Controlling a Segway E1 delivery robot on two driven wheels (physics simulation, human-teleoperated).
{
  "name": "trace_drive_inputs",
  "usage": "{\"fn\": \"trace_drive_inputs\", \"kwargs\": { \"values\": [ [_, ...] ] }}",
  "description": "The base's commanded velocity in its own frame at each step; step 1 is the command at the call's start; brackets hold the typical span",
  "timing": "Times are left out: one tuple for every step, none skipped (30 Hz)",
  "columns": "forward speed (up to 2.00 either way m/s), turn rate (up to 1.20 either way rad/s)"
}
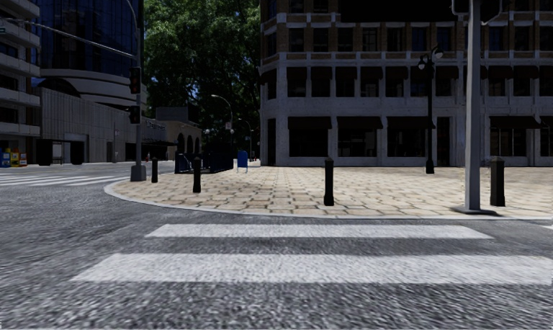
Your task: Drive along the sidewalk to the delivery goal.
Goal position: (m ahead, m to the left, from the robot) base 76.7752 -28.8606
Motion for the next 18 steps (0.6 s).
{"fn": "trace_drive_inputs", "kwargs": {
  "values": [
    [2.0, 0.0],
    [2.0, 0.0],
    [2.0, 0.0],
    [2.0, 0.0],
    [2.0, 0.0],
    [2.0, 0.0],
    [2.0, 0.0],
    [2.0, 0.0],
    [2.0, 0.0],
    [2.0, 0.0],
    [2.0, 0.0],
    [2.0, 0.0],
    [2.0, 0.0],
    [2.0, 0.0],
    [2.0, 0.0],
    [2.0, 0.0],
    [2.0, 0.0],
    [2.0, 0.0]
  ]
}}
